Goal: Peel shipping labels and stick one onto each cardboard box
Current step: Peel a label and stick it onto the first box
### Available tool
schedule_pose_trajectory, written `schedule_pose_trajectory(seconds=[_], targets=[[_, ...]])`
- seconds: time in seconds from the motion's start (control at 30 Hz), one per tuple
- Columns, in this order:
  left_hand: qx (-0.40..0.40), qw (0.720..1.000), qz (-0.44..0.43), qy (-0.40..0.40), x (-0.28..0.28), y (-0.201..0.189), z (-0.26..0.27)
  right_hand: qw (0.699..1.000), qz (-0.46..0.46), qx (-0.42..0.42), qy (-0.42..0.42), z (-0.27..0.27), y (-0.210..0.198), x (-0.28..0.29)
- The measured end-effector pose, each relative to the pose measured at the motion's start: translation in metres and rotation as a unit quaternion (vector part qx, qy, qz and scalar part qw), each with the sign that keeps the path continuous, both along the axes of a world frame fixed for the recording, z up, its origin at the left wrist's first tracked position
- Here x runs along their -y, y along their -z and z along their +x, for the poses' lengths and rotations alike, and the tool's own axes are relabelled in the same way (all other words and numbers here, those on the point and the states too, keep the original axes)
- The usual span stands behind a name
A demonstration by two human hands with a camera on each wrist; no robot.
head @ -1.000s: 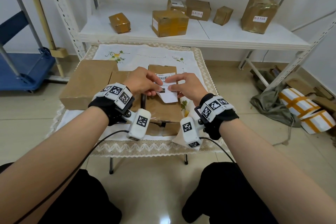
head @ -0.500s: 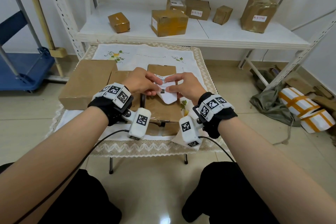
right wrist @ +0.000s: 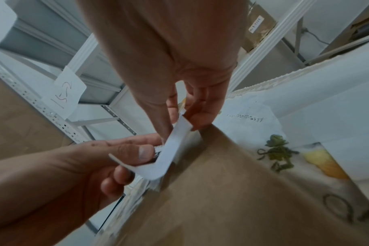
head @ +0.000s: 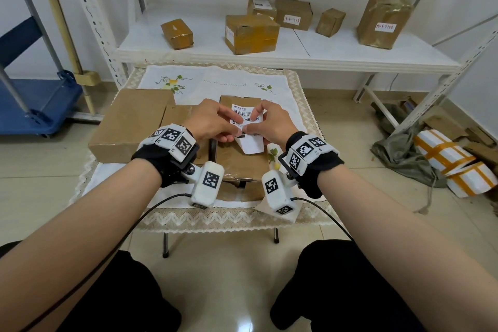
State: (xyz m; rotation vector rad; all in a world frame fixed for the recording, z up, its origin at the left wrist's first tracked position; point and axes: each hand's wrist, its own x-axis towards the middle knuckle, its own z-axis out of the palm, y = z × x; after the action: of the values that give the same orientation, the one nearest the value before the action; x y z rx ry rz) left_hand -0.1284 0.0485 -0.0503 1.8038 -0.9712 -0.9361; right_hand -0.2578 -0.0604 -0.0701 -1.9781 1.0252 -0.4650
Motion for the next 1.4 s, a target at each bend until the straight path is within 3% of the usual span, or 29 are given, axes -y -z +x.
schedule_pose_trajectory(seconds=[1.4], targets=[[0.001,1.000,0.024,-0.007,-0.0011,0.0051,-0.0045,0.998,0.008,-0.063,-0.017,0.0014,-0.0030,0.0032]])
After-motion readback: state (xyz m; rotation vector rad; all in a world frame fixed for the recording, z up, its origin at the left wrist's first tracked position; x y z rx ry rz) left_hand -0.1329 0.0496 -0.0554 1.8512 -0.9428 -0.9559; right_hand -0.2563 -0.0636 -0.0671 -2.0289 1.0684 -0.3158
